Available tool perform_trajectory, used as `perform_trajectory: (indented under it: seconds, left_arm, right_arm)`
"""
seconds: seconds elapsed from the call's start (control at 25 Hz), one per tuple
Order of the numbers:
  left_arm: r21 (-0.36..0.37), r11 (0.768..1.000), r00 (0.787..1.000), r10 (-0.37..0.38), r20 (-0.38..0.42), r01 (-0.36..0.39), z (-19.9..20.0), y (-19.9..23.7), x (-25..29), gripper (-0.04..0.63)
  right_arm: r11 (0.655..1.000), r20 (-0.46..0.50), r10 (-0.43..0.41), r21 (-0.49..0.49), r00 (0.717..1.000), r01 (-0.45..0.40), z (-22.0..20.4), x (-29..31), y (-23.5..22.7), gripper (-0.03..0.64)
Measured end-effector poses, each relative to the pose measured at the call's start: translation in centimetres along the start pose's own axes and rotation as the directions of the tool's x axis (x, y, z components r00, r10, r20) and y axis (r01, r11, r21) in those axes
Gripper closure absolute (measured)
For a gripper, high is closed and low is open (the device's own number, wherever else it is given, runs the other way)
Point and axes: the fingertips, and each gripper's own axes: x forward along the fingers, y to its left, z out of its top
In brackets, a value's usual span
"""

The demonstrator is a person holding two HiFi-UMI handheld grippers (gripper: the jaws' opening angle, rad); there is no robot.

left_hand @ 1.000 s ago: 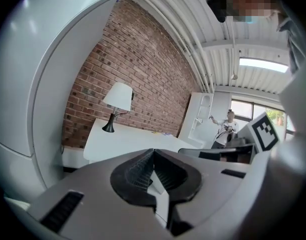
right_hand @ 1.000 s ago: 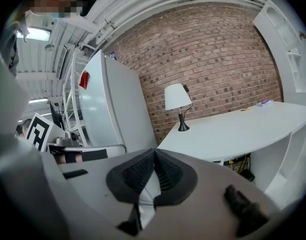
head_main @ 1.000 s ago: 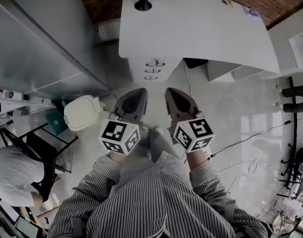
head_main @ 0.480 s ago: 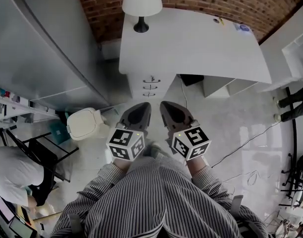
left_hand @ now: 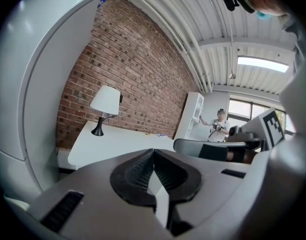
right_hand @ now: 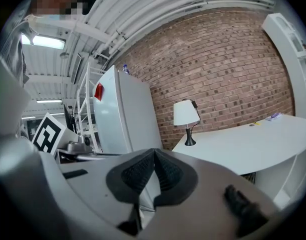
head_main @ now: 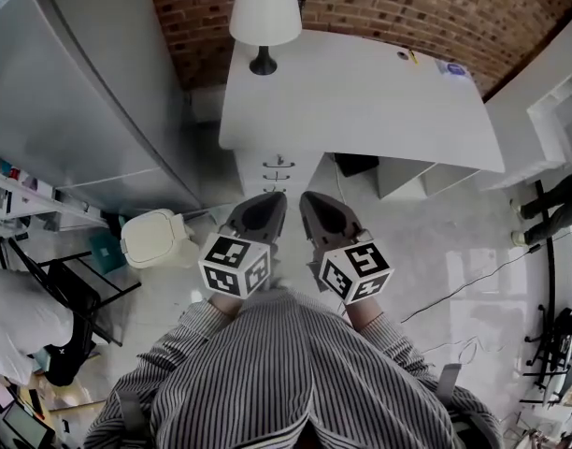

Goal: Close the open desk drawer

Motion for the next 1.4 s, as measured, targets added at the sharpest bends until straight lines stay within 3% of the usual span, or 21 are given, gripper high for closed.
perform_trajectory:
  seconds: [0.6,1.4]
  left_arm:
    - [0.032,0.999,0.999,-0.001,-0.048,0.002,-0.4,-0.6,2.0,0.583]
    - [0.025,1.0,0.999,0.007,-0.042,-0.006,-0.3,-0.5,1.8,0.583]
  right_arm:
    - [1.0,0.001,-0.008,-0.021,1.0,0.008,0.4,0.4,-1.5,0.6]
    - [0.999,-0.021,0.022,-0.031,1.0,-0.022,-0.4,-0.2,-1.3,0.6]
